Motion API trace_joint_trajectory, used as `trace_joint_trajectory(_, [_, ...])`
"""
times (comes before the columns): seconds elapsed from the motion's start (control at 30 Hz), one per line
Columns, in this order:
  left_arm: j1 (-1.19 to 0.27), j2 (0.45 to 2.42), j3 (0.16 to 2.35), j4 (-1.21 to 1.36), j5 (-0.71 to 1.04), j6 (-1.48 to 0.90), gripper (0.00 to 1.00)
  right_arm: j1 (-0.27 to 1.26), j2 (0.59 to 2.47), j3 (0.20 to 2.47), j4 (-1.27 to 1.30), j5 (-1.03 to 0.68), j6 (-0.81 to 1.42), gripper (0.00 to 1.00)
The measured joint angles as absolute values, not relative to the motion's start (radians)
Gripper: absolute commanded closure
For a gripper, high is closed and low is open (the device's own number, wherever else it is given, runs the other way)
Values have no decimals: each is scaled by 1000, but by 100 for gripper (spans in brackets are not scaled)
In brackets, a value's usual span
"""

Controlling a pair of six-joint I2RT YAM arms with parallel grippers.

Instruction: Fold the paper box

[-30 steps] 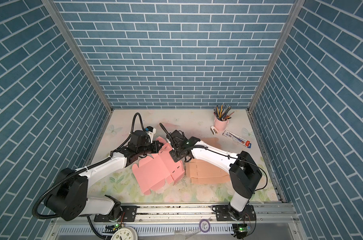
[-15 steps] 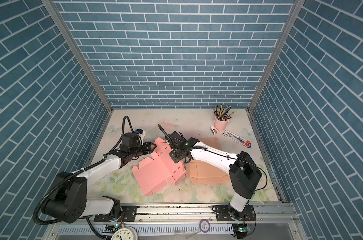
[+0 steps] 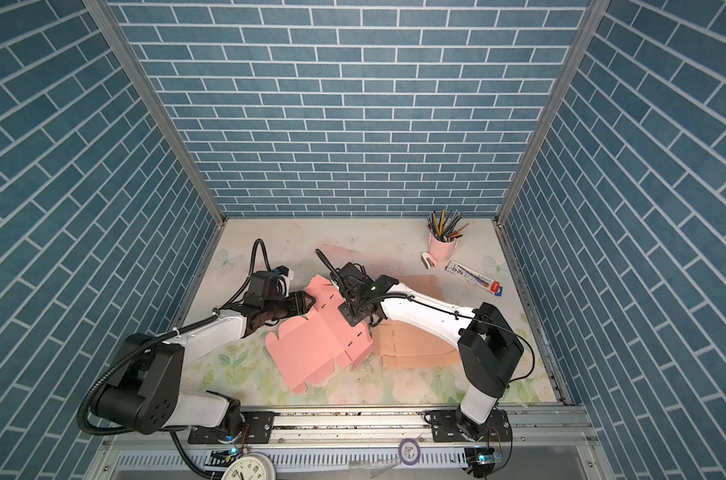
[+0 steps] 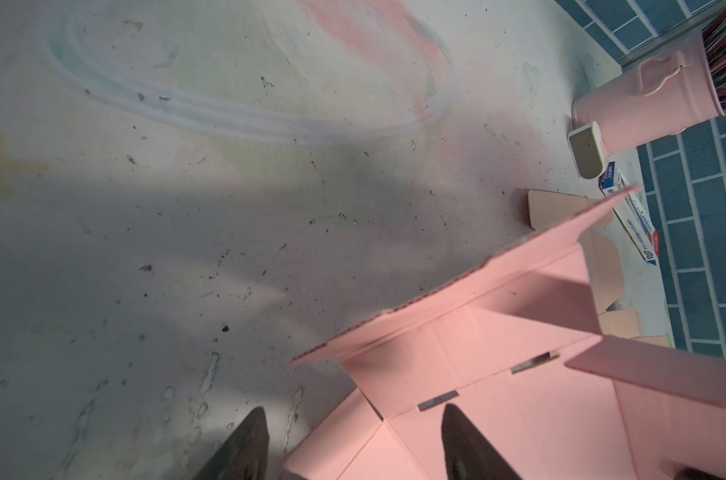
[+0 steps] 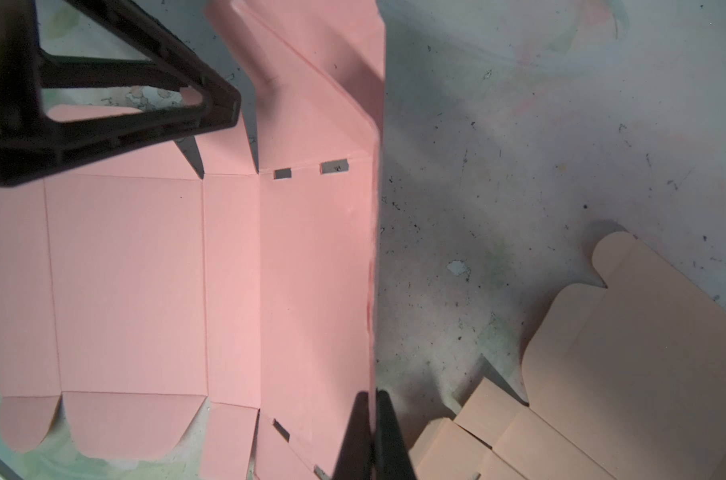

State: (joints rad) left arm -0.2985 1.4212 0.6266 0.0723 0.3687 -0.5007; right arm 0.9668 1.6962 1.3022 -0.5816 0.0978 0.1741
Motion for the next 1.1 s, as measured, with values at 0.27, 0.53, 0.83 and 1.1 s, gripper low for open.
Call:
trace_joint_trajectory(0.27, [-327,1439,622,102,402,-510,42,967,1696,1302,-584,108,174,100])
trace_joint_trajectory(0.53, [-340,1422,613,102,403,-507,60,967,1698,1302,-585,117,174,100])
trace_joint_trajectory(0.83, [-376,1366,599,83,401,-513,64,967,1716,1303,-586,128,164,100])
trace_joint_trajectory(1.1, [-413,1335,554,84,398,-539,66,973,1719,1308,-594,138,148,100])
